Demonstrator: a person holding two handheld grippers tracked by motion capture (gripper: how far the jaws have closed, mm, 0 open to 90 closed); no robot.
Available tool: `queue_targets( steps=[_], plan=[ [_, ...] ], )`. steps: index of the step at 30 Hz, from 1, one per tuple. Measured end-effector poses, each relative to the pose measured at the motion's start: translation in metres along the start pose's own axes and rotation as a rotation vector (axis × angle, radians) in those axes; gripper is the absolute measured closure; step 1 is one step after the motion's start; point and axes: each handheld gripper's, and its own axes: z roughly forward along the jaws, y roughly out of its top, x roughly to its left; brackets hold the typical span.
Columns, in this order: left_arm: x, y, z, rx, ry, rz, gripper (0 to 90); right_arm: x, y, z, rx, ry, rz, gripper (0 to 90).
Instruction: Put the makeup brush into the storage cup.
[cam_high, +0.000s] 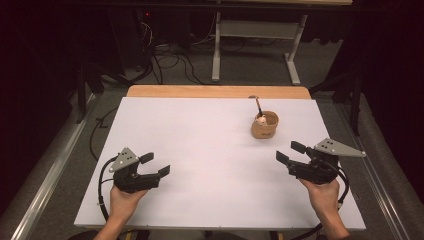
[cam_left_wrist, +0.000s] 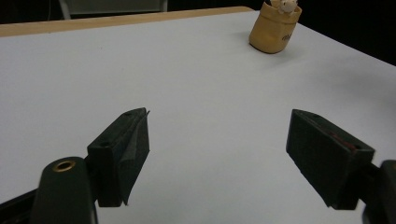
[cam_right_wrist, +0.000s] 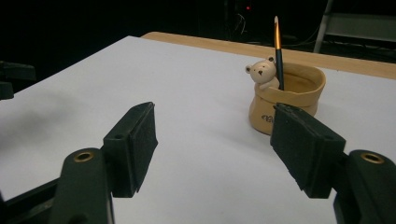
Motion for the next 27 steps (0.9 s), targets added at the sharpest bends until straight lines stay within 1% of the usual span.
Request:
queue_targets(
  steps=[7,20,27],
  plan=[
    [0.0,0.0,0.0,0.002,-0.002,0.001,21.8,0.003,-0.004,0.001,-0.006,0.007,0.008,33.3],
    [0.0,0.0,0.0,0.0,-0.003,0.001,21.8,0.013,-0.011,0.008,-0.009,0.044,0.001,33.2],
    [0.0,0.0,0.0,-0.001,-0.003,0.0,21.8,0.016,-0.015,0.011,-0.001,0.042,-0.006,33.2]
  ],
)
